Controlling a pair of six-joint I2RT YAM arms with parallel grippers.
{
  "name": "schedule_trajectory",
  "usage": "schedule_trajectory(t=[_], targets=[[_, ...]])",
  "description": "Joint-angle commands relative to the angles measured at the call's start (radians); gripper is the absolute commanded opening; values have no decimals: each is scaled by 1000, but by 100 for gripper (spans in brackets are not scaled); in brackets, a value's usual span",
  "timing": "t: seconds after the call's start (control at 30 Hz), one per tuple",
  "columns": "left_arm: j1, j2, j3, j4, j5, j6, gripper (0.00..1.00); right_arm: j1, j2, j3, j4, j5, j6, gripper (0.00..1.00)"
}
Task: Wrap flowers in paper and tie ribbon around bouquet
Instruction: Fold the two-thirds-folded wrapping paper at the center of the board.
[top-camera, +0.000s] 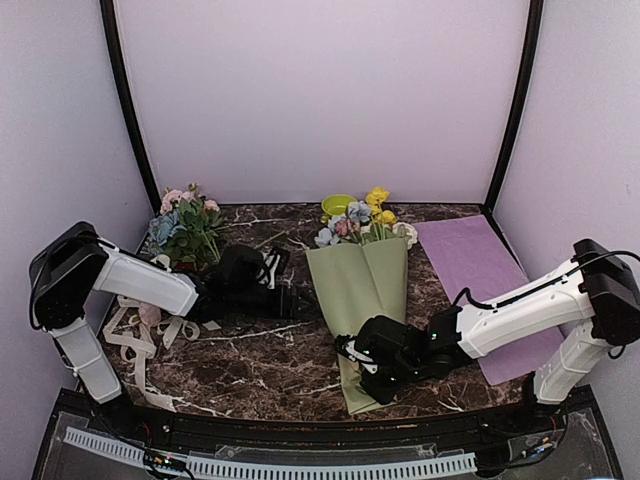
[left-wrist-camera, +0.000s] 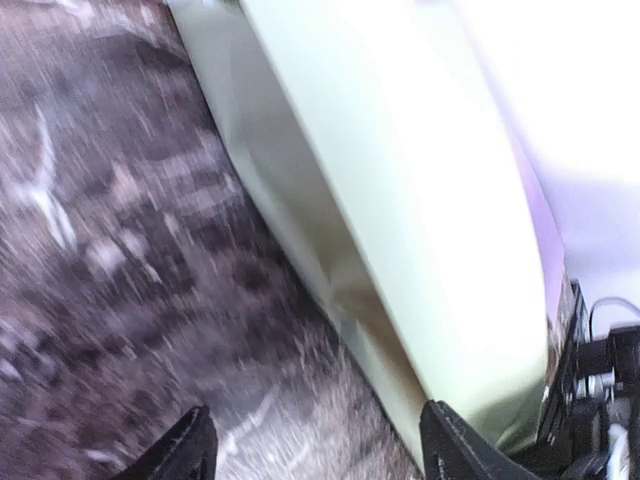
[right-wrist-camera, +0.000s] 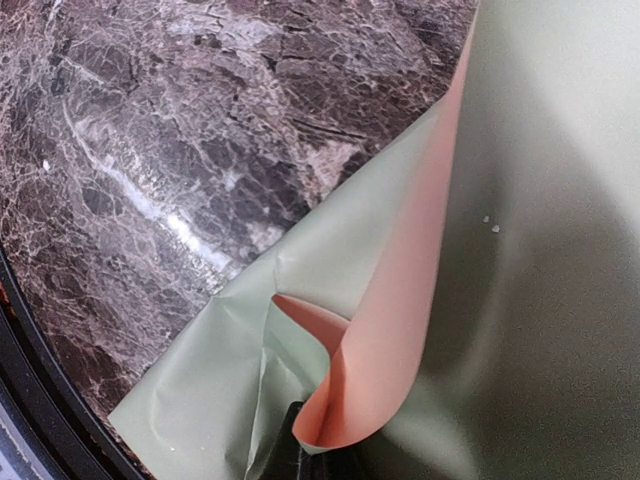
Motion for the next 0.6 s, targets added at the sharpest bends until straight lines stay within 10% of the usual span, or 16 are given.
schedule_trajectory(t=[0.0,0.4,0.57], targets=[[-72,26,-29,173,102,-110,74,12,33,-18,-32,3,-7,0],[-112,135,13,251,136,-144,69,12,24,-15,-39,7,-6,0],[-116,196,69,242,196,-135,46,12,30,-6,-46,19,-17,0]])
